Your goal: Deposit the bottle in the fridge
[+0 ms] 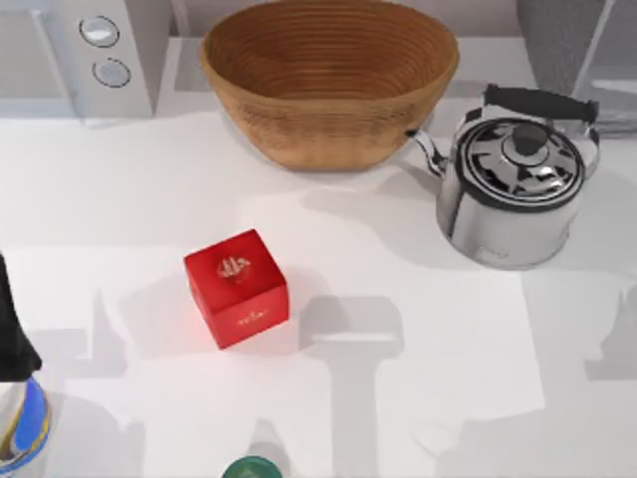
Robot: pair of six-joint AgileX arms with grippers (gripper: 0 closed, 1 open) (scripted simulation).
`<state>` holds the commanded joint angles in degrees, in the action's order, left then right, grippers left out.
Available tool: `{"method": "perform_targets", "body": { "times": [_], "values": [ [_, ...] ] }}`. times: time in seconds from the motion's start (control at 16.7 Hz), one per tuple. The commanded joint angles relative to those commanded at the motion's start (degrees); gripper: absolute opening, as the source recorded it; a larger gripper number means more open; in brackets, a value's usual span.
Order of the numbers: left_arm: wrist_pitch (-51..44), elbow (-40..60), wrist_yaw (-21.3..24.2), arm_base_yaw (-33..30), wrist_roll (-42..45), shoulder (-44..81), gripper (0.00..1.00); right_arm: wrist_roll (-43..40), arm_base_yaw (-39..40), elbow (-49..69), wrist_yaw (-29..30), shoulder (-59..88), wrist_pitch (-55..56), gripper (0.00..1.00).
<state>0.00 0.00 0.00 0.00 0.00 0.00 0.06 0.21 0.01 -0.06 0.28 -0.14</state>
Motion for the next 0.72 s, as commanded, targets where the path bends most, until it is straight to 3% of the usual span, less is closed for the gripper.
{"method": "perform_targets", "body": {
  "times": [0.36,0.72],
  "values": [
    [0.0,0.0,0.0,0.0,0.0,0.0,1.0,0.05,-1.58,7.28,-2.45,12.58,8.35,0.01],
    [0.0,0.0,0.0,0.0,0.0,0.0,1.0,0.08,-6.07,22.38,-6.37,44.97,25.68,0.01]
  ]
}}
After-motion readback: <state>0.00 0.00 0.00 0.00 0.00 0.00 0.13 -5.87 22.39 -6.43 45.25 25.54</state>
